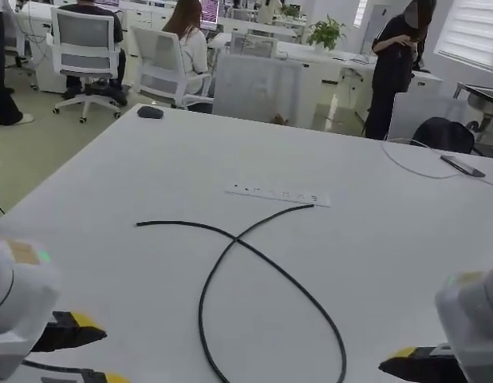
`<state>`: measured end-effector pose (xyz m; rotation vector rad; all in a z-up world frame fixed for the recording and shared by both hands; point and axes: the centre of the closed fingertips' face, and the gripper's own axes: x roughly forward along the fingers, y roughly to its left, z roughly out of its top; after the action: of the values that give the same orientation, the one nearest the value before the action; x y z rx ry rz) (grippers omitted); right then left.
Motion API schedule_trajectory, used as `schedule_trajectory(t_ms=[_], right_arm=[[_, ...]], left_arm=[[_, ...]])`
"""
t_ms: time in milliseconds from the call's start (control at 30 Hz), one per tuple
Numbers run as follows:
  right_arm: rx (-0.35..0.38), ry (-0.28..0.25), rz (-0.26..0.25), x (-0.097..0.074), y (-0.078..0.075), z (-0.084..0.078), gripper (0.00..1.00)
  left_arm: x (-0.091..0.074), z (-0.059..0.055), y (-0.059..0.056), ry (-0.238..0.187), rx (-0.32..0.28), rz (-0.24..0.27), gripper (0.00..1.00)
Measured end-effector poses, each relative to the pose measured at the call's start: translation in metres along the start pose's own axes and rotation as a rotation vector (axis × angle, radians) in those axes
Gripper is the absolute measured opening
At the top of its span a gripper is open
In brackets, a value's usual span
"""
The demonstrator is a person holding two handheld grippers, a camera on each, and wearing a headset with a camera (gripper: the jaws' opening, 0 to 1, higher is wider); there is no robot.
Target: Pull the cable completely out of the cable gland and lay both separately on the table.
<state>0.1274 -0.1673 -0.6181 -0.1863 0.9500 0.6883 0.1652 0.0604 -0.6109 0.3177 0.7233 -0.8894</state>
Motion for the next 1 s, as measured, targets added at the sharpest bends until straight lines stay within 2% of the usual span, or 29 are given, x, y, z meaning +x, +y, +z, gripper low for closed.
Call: schedule_trajectory(t_ms=[133,233,333,433,733,1000], right_arm=[[0.006,0.005,0.012,0.004,0.001,-0.003,0.61],[0.028,0.003,0.049,0.007,0.004,-0.006,0.6],[0.019,0.012,0.05,0.008,0.004,-0.008,0.58],[0.015,0.023,0.042,0.01,0.003,-0.008,0.57],[-0.003,0.031,0.05,0.014,0.006,-0.005,0.56],[-0.042,0.057,0.057,0.016,0.007,-0.004,0.55]], left_arm=[[0.005,-0.004,0.0,0.007,-0.01,-0.006,0.44],[0.011,-0.017,0.004,0.057,-0.027,0.001,0.44],[0.013,-0.021,0.004,0.071,-0.01,0.003,0.44],[0.012,-0.019,0.002,0.06,-0.006,-0.013,0.44],[0.011,-0.015,0.007,0.057,0.015,-0.012,0.43],[0.01,-0.014,0.009,0.062,0.029,-0.013,0.43]])
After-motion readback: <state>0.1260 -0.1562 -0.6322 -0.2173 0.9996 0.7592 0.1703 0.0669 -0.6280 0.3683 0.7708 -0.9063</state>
